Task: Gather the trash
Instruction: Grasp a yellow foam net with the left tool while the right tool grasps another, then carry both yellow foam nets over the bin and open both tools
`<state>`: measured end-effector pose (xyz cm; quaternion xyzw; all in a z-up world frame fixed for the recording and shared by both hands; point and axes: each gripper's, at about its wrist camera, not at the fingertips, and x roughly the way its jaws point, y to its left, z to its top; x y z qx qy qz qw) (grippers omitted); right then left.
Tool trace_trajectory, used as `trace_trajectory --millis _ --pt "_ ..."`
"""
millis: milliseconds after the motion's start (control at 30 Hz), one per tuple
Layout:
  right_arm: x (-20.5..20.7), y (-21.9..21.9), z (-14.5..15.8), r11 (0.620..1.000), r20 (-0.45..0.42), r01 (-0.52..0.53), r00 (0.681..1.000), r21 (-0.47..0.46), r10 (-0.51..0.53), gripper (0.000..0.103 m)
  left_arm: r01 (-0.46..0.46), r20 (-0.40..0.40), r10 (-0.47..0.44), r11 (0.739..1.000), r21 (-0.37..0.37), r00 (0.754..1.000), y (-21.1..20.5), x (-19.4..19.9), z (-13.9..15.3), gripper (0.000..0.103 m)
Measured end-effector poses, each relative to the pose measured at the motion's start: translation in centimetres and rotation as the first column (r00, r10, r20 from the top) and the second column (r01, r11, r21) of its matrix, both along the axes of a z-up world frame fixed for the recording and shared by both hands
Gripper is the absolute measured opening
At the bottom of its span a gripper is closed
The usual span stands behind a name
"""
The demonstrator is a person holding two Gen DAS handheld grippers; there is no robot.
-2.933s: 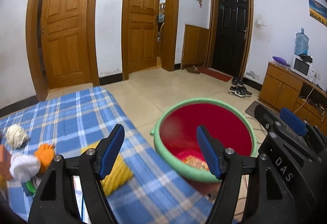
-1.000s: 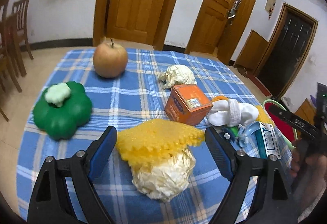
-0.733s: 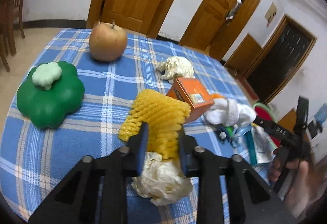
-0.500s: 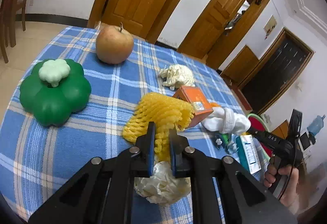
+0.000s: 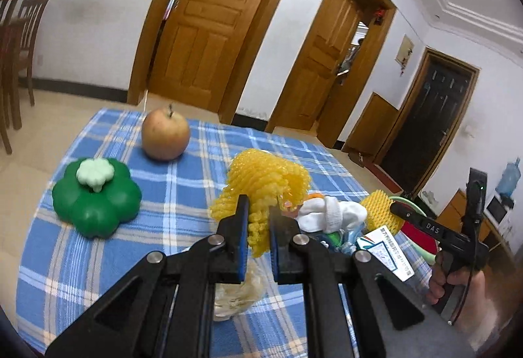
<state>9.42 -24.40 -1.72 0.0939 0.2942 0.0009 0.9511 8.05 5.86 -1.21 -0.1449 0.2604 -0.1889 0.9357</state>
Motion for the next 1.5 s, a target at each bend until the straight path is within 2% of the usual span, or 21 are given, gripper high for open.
trace_trajectory --millis 133,267,333,433,667,800,1067,1333,1500 --pt "-1.3 0.9 0.8 0.996 0.071 0.035 0.997 -0.086 -0.029 0.006 0.024 0.057 -0.027 0.998 0.051 0.998 -1.7 -1.0 0.7 0.011" --pt "-2.8 1.6 1.7 0.967 0.16 0.133 0.982 -0.217 -0.099 0.006 0.038 0.097 -0.044 0.997 0.061 0.994 -3.8 -2.3 0.9 0.011" --pt "-3.0 1.6 1.9 0.953 0.185 0.171 0.975 -0.251 -0.127 0.006 0.045 0.119 -0.058 0.993 0.104 0.991 -5.3 -2.9 1.1 0.011" --pt "-3.3 1.5 1.9 0.942 0.212 0.205 0.966 -0.265 -0.15 0.006 0.063 0.166 -0.095 0.98 0.187 0.981 -7.9 -4.1 1.5 0.011" --pt "-3.8 1.8 2.1 0.922 0.235 0.227 0.959 -0.312 -0.156 0.006 0.11 0.149 -0.141 0.974 0.199 0.979 -11.9 -5.5 1.5 0.011" --pt "-3.8 0.9 2.0 0.921 0.226 0.248 0.957 -0.3 -0.184 0.006 0.119 0.19 -0.17 0.96 0.253 0.967 -14.4 -6.5 1.7 0.011" --pt "-4.5 -2.5 1.8 0.905 0.234 0.331 0.933 -0.268 -0.273 0.006 0.159 0.14 -0.19 0.965 0.207 0.972 -18.3 -4.4 1.5 0.011" --pt "-6.0 -6.4 1.9 0.879 0.242 0.414 0.901 -0.237 -0.359 0.006 0.228 0.186 -0.278 0.941 0.249 0.942 -24.2 -4.5 1.8 0.011" --pt "-6.7 -7.9 1.9 0.861 0.25 0.453 0.883 -0.232 -0.397 0.006 0.265 0.19 -0.315 0.931 0.25 0.93 -27.5 -4.2 1.9 0.011"
